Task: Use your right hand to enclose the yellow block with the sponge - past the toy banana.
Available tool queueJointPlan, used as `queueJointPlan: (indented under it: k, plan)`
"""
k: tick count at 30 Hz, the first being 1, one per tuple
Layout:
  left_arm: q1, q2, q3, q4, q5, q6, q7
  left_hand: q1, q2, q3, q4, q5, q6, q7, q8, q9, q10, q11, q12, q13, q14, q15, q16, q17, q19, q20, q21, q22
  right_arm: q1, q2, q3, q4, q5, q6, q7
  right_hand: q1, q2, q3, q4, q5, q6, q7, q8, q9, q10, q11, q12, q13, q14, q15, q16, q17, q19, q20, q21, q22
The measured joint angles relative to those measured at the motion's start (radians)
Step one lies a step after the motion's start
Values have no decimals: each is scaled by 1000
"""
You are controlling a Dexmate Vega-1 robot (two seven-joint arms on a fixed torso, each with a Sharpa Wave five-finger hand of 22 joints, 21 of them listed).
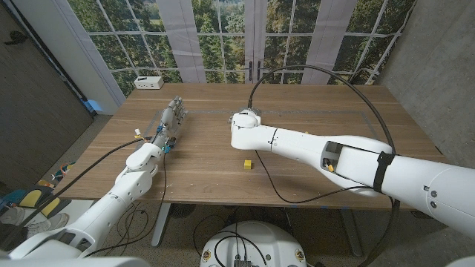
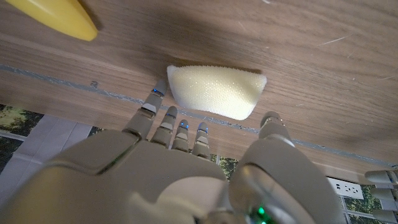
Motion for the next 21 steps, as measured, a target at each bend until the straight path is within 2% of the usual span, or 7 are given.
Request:
queueJointPlan:
  k: [3, 6, 7, 10, 11, 18, 21]
  plan:
    - [-1, 0, -1, 3, -1, -1, -3, 4, -4, 0, 0, 0, 0, 0, 0, 0, 0, 0, 0, 0, 0, 0, 0, 0, 0, 0, 0, 0, 11, 25, -18, 35, 13, -13, -12, 13, -13, 0, -11, 0, 1, -1, 0, 0, 0, 0, 4, 0, 6, -6, 0, -5, 0, 0, -5, 0]
    - [-2, -1, -1, 6, -1, -1, -3, 5, -5, 0, 0, 0, 0, 0, 0, 0, 0, 0, 0, 0, 0, 0, 0, 0, 0, 0, 0, 0, 11, 25, -18, 35, 25, -26, -25, 25, -25, -5, -21, 0, 4, -4, 0, 0, 5, 0, 4, 0, 10, -4, 0, -5, 11, 4, -5, 0]
    - [-2, -1, -1, 8, -2, -2, -6, 5, -5, 0, 0, 0, 0, 0, 0, 0, 0, 0, 0, 0, 0, 0, 0, 0, 0, 0, 0, 0, 27, 68, -44, 99, 28, -29, -28, 25, -25, -8, -25, 4, 6, -2, 0, 0, 8, 0, 4, 0, 11, -3, 0, -5, 11, 3, -5, 0]
    - [-4, -2, -1, 11, -2, -2, -6, 5, -5, 0, 0, 0, 0, 0, 0, 0, 0, 0, 0, 0, 0, 0, 0, 0, 0, 0, 0, 0, 27, 68, -44, 99, 38, -37, -37, 44, -33, -3, -34, 8, 9, 2, 4, 0, 9, 2, 8, 0, 17, -8, 0, -9, 22, 8, -5, 0]
    - [-5, -2, -1, 13, -3, -3, -9, 5, -5, 0, 0, 0, 0, 0, 0, 0, 0, 0, 0, 0, 0, 0, 0, 0, 0, 0, 0, 0, 40, 109, -70, 162, 40, -39, -40, 54, -25, -2, -40, 8, 11, 4, 4, 0, 13, 5, 8, 0, 17, -8, 0, -9, 25, 3, -5, 0]
    - [-9, -4, -2, 22, -4, -4, -13, 5, -5, -4, -4, 0, 0, 0, 0, 0, 0, 0, 0, 0, 0, 0, 0, 0, 0, 0, -8, 0, 58, 170, -110, 264, 53, -40, -52, 134, -18, 21, -71, 22, 29, 6, 7, 0, 18, 7, 8, 0, 35, -27, 0, -9, 40, -4, -12, -3]
    - [-12, -6, -2, 26, -4, -5, -14, 5, -5, -4, -4, 0, 0, 0, 0, 0, 0, 0, 0, 0, 0, 0, 0, 0, 0, 0, -8, 0, 61, 185, -118, 292, 56, -30, -55, 176, -3, 32, -82, 29, 47, -1, 15, 0, 30, -3, 8, 0, 55, -36, 0, -9, 55, -11, -12, -3]
